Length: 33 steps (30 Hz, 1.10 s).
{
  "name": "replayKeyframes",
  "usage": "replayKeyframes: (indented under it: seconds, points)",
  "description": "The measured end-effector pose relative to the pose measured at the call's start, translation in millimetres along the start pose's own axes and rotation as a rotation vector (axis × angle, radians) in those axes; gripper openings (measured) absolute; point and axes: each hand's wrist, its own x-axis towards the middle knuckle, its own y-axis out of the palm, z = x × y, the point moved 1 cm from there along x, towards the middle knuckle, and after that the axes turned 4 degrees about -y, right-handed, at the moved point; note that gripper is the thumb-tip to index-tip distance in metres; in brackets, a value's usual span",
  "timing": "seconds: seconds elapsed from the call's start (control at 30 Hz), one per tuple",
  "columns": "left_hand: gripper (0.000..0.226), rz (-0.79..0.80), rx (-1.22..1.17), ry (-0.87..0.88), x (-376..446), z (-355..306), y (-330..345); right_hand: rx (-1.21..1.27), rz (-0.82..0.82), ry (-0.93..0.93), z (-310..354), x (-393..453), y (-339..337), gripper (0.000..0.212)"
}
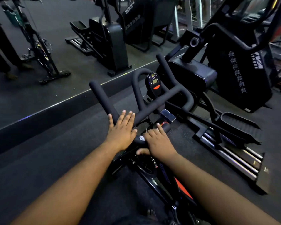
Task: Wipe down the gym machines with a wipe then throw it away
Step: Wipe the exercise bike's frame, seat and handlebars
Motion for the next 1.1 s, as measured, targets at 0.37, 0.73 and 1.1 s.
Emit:
replayKeyframes:
  seconds: [0.37,0.73,1.1]
  points:
    - [0.065,0.095,-0.166,-0.004,5.3,5.4,-8.7,0.012,0.037,0.047,41.7,-18.5,9.0,0.093]
    - [0.072,0.048,0.062,0.017,1.0,1.7,-9.7,0.013,-0.012,-0.025,-12.5,-12.8,10.6,0.086]
    - [0.074,0.094,0.07,0.088,3.1,11.2,-15.0,0.222,0.028,-0.191,-2.5,-20.8,-2.7,0.05]
